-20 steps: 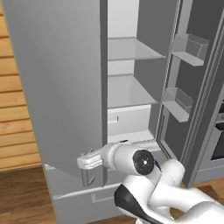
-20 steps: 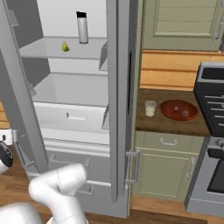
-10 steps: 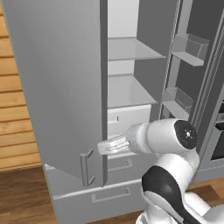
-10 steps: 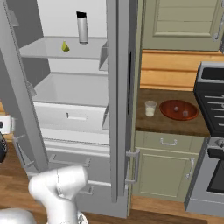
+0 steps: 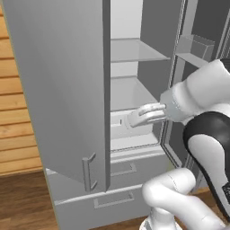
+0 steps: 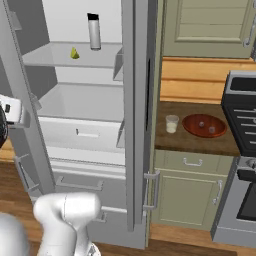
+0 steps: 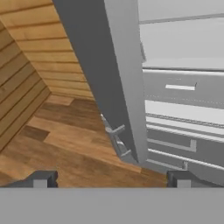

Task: Grab a lemon wedge from the fridge and one ice cube from the ice bowl, and put them in the glass of lemonade.

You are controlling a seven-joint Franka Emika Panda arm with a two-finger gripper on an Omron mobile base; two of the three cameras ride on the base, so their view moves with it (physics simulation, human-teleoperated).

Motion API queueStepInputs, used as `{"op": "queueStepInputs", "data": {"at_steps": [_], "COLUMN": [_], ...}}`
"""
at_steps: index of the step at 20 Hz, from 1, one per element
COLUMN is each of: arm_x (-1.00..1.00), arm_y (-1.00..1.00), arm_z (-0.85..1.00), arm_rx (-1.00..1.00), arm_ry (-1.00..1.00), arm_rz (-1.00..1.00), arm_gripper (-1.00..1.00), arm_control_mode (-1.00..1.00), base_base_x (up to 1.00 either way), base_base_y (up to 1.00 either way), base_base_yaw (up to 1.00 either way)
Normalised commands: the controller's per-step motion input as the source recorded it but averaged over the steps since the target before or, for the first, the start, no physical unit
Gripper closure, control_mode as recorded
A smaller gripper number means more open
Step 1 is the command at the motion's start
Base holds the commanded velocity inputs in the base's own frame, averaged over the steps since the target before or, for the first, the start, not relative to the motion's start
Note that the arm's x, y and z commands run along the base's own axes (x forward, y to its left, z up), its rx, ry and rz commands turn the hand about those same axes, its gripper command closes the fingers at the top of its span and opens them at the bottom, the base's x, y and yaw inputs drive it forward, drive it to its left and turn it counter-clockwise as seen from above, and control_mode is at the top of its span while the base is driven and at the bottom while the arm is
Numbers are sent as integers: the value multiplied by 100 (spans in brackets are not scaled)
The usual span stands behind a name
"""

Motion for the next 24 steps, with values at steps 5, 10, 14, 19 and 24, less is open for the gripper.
{"op": "queueStepInputs", "data": {"at_steps": [5,10,14,19,24], "arm_x": [48,100,91,48,6], "arm_y": [-54,-1,13,27,40], "arm_z": [-2,0,0,0,0], "arm_rx": [5,12,17,14,10], "arm_ry": [0,0,0,0,-1], "arm_rz": [0,0,1,14,30], "arm_gripper": [-100,-100,-100,-100,-100], "arm_control_mode": [-100,-100,-100,-100,-100], "base_base_x": [0,0,0,0,0], "base_base_y": [0,0,0,0,0], "base_base_yaw": [0,0,0,0,0]}}
